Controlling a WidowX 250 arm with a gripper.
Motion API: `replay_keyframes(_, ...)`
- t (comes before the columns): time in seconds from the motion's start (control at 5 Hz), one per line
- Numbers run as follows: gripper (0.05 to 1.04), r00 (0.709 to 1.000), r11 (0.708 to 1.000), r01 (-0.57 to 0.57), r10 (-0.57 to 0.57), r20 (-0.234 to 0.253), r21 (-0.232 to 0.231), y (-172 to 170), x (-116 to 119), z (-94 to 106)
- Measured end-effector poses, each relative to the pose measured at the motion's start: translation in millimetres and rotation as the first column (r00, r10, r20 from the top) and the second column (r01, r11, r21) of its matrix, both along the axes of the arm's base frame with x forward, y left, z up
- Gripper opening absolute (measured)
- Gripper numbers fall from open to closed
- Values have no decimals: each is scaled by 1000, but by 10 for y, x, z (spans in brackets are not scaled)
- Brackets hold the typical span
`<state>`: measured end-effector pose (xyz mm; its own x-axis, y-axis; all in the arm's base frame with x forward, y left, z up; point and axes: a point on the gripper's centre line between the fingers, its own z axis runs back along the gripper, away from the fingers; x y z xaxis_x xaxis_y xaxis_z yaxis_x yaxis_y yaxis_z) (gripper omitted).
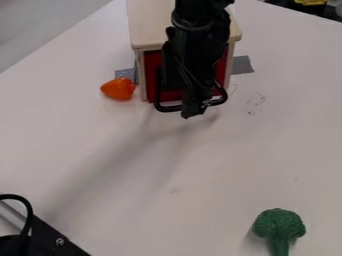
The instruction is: Open the drawer
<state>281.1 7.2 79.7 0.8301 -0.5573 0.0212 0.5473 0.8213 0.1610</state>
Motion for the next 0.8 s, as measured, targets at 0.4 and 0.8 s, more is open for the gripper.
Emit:
replay_keyframes(0.4,999,1000,1000,-17,17,25,10,100,58,-60)
replay_keyframes(0.8,999,1000,1000,-18,19,-18,20,147,58,-257)
